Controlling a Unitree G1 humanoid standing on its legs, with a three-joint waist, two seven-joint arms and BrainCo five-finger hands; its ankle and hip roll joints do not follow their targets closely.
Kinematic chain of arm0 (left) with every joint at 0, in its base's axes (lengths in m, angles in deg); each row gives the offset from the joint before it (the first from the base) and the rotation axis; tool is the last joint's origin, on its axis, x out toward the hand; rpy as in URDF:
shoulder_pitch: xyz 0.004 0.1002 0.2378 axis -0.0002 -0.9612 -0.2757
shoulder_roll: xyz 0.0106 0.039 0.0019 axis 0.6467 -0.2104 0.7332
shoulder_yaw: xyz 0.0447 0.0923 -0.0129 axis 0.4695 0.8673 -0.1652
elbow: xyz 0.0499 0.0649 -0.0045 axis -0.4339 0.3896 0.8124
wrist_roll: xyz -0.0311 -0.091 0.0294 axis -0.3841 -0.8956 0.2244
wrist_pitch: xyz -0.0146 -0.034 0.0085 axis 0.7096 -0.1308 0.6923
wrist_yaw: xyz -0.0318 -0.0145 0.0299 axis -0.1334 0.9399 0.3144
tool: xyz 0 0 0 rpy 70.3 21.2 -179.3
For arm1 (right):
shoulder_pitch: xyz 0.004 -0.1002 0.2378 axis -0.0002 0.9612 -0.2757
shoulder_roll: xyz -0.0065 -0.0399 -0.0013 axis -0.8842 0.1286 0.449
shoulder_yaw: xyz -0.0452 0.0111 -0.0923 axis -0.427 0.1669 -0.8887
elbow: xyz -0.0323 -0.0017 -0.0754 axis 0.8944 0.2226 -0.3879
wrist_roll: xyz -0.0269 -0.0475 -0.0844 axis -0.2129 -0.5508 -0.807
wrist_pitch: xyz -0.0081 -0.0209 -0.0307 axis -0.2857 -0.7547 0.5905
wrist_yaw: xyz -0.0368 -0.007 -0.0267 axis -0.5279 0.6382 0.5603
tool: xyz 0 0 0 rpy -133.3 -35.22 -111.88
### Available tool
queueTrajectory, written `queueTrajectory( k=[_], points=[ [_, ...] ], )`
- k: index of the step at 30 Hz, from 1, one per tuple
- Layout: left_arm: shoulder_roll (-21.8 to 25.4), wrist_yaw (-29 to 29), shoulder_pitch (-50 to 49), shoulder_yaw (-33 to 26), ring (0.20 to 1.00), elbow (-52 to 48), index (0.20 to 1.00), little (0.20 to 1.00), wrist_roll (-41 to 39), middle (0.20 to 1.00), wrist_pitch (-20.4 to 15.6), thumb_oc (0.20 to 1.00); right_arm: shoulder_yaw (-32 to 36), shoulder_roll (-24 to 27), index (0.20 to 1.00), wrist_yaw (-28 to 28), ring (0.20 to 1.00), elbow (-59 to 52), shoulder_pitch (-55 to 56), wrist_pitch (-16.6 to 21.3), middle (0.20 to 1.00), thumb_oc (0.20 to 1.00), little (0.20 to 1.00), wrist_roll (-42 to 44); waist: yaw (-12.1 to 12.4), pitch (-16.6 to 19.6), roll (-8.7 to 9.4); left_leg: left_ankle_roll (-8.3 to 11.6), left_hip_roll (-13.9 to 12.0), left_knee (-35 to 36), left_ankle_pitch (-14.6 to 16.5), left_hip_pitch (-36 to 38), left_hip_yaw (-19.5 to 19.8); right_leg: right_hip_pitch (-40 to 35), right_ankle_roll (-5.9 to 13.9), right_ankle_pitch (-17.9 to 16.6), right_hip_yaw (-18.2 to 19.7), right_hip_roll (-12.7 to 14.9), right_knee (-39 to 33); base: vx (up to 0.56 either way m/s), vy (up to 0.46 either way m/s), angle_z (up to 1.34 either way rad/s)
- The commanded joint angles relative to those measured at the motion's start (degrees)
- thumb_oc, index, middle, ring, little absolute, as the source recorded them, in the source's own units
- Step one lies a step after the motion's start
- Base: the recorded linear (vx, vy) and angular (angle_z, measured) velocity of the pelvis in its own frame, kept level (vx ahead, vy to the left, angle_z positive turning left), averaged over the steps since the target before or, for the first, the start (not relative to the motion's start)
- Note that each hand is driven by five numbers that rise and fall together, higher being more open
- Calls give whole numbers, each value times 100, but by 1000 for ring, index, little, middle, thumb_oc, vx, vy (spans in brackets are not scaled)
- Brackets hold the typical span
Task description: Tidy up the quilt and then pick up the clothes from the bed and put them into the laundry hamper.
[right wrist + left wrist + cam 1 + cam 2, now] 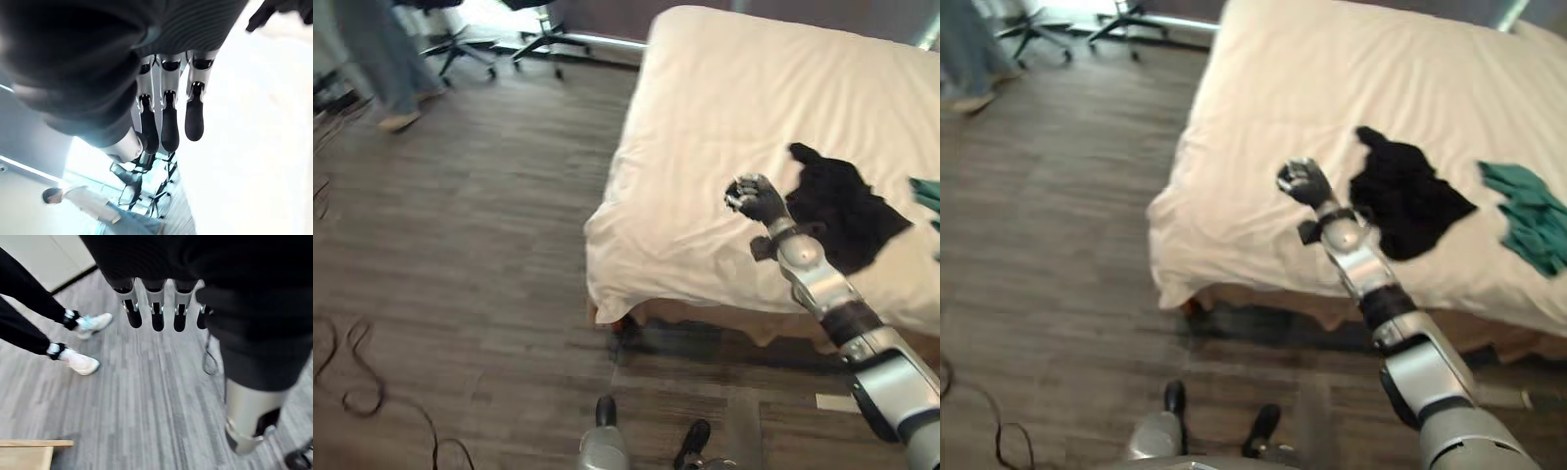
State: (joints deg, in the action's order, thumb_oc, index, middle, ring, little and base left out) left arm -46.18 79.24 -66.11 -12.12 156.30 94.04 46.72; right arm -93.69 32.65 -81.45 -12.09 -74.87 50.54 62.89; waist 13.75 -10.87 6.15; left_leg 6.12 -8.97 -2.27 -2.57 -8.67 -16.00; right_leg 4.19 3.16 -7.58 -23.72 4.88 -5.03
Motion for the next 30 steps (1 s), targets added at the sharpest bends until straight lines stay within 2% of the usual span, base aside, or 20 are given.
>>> queueTrajectory(
  k=[1, 2, 5, 6, 7, 8, 10, 12, 13, 14, 16, 17, 18, 20, 21, 22, 25, 27, 28, 30],
  points=[
    [306, 423, 1443, 1038, 1000, -401, 1000, 1000, -578, 1000, -390, 1000, -81, 518, 200, 422, 200, 908, -1753, 200, 200, 200, 200, 490, 161, -1150, -400, 443, -552, 443, -440, -193, 342, 96, 692, 839, -113, 507, 542, -53, -62, 41],
    [318, 447, 1574, 1256, 1000, -604, 1000, 1000, -557, 1000, -454, 1000, -172, 457, 200, 452, 200, 1022, -1950, 203, 200, 200, 200, 507, 216, -1234, -430, 517, -569, 474, -379, -238, 442, 110, 739, 936, -142, 496, 565, -9, -40, 81],
    [329, 479, 1908, 1722, 1000, -1104, 1000, 1000, -557, 1000, -556, 1000, -336, 313, 200, 493, 200, 1219, -2191, 252, 200, 200, 200, 510, 327, -1427, -504, 570, -583, 520, -484, -503, 569, 282, 764, 933, -298, 520, 616, -29, -26, 83],
    [350, 519, 2207, 2082, 1000, -1549, 1000, 1000, -479, 1000, -609, 1000, -502, 92, 200, 477, 200, 1330, -2224, 233, 200, 200, 200, 471, 402, -1569, -578, 592, -556, 606, -565, -689, 624, 396, 785, 910, -382, 531, 602, -21, -15, 36],
    [349, 517, 2210, 2085, 1000, -1554, 1000, 1000, -480, 1000, -603, 1000, -501, 96, 200, 478, 200, 1331, -2225, 233, 200, 200, 200, 471, 398, -1562, -581, 592, -556, 606, -570, -703, 633, 404, 784, 910, -390, 530, 604, -46, -5, 38],
    [328, 527, 2394, 2385, 1000, -1856, 1000, 1000, -309, 1000, -632, 1000, -611, -313, 200, 414, 200, 1462, -2053, 194, 200, 200, 200, 409, 441, -1675, -655, 587, -516, 643, -594, -831, 652, 486, 797, 900, -415, 538, 590, -26, 10, 32],
    [301, 524, 2453, 2475, 1000, -1996, 1000, 1000, -270, 1000, -636, 1000, -683, -516, 200, 378, 200, 1553, -1931, 152, 200, 200, 200, 358, 450, -1701, -680, 575, -499, 644, -594, -868, 663, 514, 794, 901, -429, 548, 598, -19, 16, 16],
    [194, 557, 2518, 2592, 1000, -2091, 1000, 1000, -198, 1000, -604, 1000, -833, -1160, 200, 241, 200, 1748, -1386, 24, 200, 200, 200, 171, 426, -1780, -722, 537, -455, 634, -582, -906, 665, 542, 773, 910, -398, 580, 625, -11, 29, 11],
    [193, 559, 2506, 2590, 1000, -2090, 1000, 1000, -196, 1000, -604, 1000, -836, -1167, 200, 245, 200, 1744, -1375, 23, 200, 200, 200, 166, 421, -1771, -719, 536, -453, 634, -581, -906, 663, 544, 774, 911, -397, 583, 626, 7, 52, 7],
    [110, 591, 2515, 2612, 1000, -2003, 1000, 1000, -48, 1000, -527, 1000, -1090, -1585, 200, 57, 200, 1714, -715, -74, 200, 200, 200, -76, 344, -1793, -696, 505, -435, 596, -542, -866, 636, 543, 757, 921, -340, 591, 650, 18, 43, 2],
    [15, 610, 2480, 2581, 1000, -1817, 1000, 1000, 82, 1000, -466, 1000, -1351, -1832, 200, -207, 200, 1678, -70, -131, 200, 200, 200, -261, 239, -1761, -638, 474, -424, 570, -480, -786, 609, 499, 738, 942, -279, 600, 654, -13, 42, -5],
    [15, 612, 2484, 2583, 1000, -1821, 1000, 1000, 83, 1000, -467, 1000, -1349, -1827, 200, -204, 200, 1675, -73, -130, 200, 200, 200, -261, 242, -1781, -645, 417, -412, 537, -578, -863, 581, 552, 693, 838, -333, 620, 649, -39, 38, -15],
    [-97, 600, 2446, 2501, 1000, -1627, 1000, 1000, 78, 1000, -438, 1000, -1599, -1942, 200, -548, 200, 1528, 619, -148, 200, 200, 200, -267, 128, -1735, -554, 388, -402, 486, -505, -769, 543, 499, 677, 850, -277, 618, 653, -35, 35, -22],
    [-143, 580, 2417, 2464, 1000, -1550, 1000, 1000, 66, 1000, -424, 1000, -1762, -1920, 200, -744, 200, 1350, 928, -127, 200, 200, 200, -290, 68, -1662, -508, 433, -412, 500, -365, -634, 556, 417, 716, 958, -197, 595, 655, 70, -2, -25],
    [-159, 566, 2398, 2439, 1000, -1512, 1000, 1000, 75, 1000, -419, 1000, -1904, -1863, 200, -879, 200, 1159, 1200, -116, 200, 200, 200, -279, 31, -1641, -476, 371, -399, 449, -429, -644, 517, 427, 666, 865, -220, 615, 648, 62, -6, -31],
    [-137, 470, 2341, 2371, 1000, -1529, 1000, 1000, 94, 1000, -415, 1000, -2011, -1627, 200, -1162, 200, 522, 1567, -14, 200, 200, 200, -125, -82, -1522, -401, 356, -410, 412, -357, -469, 465, 322, 667, 882, -163, 616, 645, -11, 12, -34],
    [-74, 350, 2213, 2280, 1000, -1610, 1000, 1000, 83, 1000, -429, 1000, -2013, -1313, 200, -1324, 200, -238, 1652, 90, 200, 200, 200, 23, -189, -1401, -367, 340, -406, 380, -291, -279, 379, 189, 673, 893, -109, 613, 615, 64, 0, -34],
    [-7, 223, 2038, 2096, 1000, -1777, 1000, 1000, -42, 1000, -475, 1000, -1801, -860, 200, -1454, 200, -1398, 1514, 267, 200, 200, 200, 367, -325, -1220, -399, 337, -386, 385, -254, -40, 249, 27, 693, 893, -51, 627, 547, 77, 42, -36],
    [-82, 250, 1996, 2004, 1000, -1614, 1000, 1000, -69, 1000, -451, 1000, -1529, -729, 200, -1269, 200, -2017, 1106, 418, 200, 200, 200, 564, -406, -1109, -474, 349, -356, 455, -269, 80, 159, -15, 701, 865, 7, 638, 479, 37, 63, -37],
    [-126, 285, 2014, 2000, 1000, -1496, 1000, 1000, -68, 1000, -444, 1000, -1440, -693, 200, -1118, 200, -2078, 891, 485, 200, 200, 200, 543, -425, -1117, -510, 356, -349, 469, -282, 67, 140, 27, 706, 847, 25, 645, 476, -30, 31, -44]
  ],
)
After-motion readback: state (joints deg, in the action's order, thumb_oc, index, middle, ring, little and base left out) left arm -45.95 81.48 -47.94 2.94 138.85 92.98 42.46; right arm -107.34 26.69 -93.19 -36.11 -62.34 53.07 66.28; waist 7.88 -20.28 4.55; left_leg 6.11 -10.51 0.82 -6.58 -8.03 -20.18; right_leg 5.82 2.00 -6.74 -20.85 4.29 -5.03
